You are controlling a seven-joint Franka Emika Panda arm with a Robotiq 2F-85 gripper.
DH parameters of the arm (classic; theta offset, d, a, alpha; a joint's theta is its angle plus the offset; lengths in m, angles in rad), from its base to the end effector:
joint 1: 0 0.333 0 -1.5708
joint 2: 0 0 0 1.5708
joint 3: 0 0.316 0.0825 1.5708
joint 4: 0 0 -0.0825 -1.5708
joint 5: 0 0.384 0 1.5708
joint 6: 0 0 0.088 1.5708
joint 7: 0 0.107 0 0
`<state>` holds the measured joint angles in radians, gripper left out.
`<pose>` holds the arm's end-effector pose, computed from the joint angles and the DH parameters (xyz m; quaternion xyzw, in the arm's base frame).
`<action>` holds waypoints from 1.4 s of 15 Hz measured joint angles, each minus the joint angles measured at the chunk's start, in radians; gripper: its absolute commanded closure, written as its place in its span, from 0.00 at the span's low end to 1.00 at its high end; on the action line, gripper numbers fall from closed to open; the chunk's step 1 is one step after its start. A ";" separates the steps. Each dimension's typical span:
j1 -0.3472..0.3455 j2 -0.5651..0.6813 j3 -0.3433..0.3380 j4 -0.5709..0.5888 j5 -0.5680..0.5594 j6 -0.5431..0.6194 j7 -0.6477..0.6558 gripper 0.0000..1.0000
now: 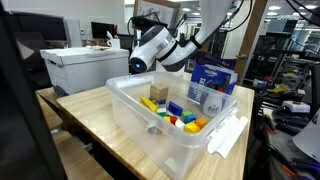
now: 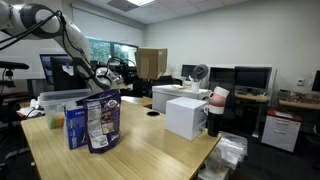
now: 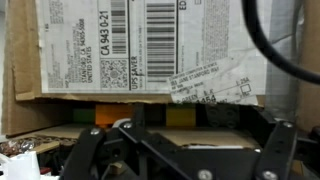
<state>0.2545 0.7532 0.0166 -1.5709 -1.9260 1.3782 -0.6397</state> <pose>0.6955 0.0720 0.2892 0.3610 0.4300 -0.4001 0.7243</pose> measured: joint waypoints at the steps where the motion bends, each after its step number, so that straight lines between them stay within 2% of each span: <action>1: 0.001 -0.003 0.000 0.004 0.000 0.000 0.002 0.00; 12: 0.009 -0.050 0.008 0.062 0.008 -0.003 0.001 0.00; 21: 0.026 -0.112 0.022 0.042 0.009 -0.004 -0.001 0.00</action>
<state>0.2807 0.6409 0.0390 -1.5286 -1.9168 1.3742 -0.6406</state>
